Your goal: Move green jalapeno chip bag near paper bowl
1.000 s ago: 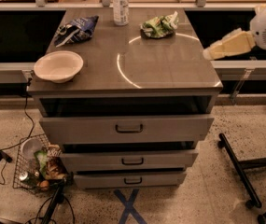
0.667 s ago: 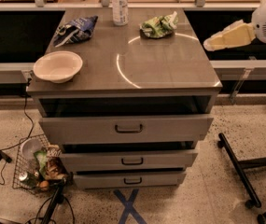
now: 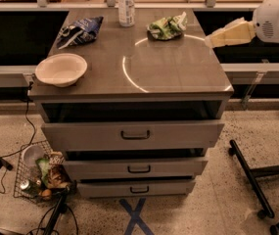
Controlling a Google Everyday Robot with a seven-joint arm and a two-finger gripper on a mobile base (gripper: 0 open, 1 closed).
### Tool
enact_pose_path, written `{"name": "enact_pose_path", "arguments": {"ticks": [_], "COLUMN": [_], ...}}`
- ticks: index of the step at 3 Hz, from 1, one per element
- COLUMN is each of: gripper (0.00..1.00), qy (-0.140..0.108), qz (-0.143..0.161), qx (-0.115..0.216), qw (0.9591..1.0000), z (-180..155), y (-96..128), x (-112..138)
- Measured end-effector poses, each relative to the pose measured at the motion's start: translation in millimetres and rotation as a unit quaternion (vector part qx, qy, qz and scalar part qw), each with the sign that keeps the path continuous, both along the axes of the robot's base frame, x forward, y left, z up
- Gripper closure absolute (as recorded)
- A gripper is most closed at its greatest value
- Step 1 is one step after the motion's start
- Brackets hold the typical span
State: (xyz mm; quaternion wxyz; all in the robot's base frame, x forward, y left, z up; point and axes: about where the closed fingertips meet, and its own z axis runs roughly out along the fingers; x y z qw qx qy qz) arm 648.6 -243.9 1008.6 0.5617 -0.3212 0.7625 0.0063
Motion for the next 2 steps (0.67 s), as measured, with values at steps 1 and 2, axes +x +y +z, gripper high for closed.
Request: {"name": "enact_pose_path", "arguments": {"ticks": [1,2], "gripper": [0.0,0.0], "qy": [-0.033,-0.051], "qz": [0.002,0.007], "qx": [0.062,0.102], "qw": [0.9975,0.9935], "z": [-3.3,-11.9], "y": [24.6,47.6], "x": [63.6,126.4]}}
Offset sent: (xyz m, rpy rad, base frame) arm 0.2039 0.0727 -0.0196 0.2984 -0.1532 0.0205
